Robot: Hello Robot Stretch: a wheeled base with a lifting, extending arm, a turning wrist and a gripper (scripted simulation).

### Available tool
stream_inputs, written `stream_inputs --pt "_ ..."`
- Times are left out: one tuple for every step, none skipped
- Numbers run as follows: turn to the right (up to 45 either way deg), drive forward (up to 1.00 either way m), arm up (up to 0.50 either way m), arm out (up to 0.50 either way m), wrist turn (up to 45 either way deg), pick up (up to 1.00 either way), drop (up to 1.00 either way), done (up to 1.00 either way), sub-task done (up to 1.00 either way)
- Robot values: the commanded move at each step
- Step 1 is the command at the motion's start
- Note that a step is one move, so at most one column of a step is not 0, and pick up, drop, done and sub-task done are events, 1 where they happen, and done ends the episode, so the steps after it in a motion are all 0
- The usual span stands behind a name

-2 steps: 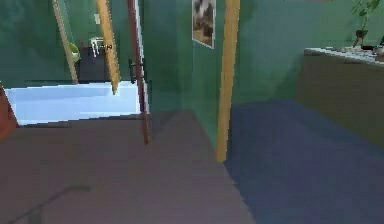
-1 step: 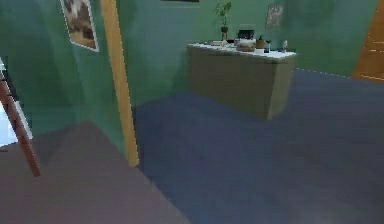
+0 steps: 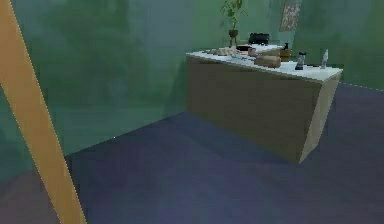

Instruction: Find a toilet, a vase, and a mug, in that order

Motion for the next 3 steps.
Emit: stream_inputs --pt "3.0 0.0 0.0 0.0 0.0 0.0 0.0 0.0 0.0" --pt "0.0 1.0 0.0 0.0 0.0 0.0 0.0 0.0 0.0" --pt "0.0 1.0 0.0 0.0 0.0 0.0 0.0 0.0 0.0"
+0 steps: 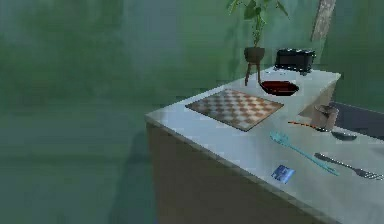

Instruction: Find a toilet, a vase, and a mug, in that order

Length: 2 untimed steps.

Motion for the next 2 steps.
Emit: stream_inputs --pt "33.0 0.0 0.0 0.0 0.0 0.0 0.0 0.0 0.0" --pt "0.0 0.0 0.0 0.0 0.0 0.0 0.0 1.0 0.0"
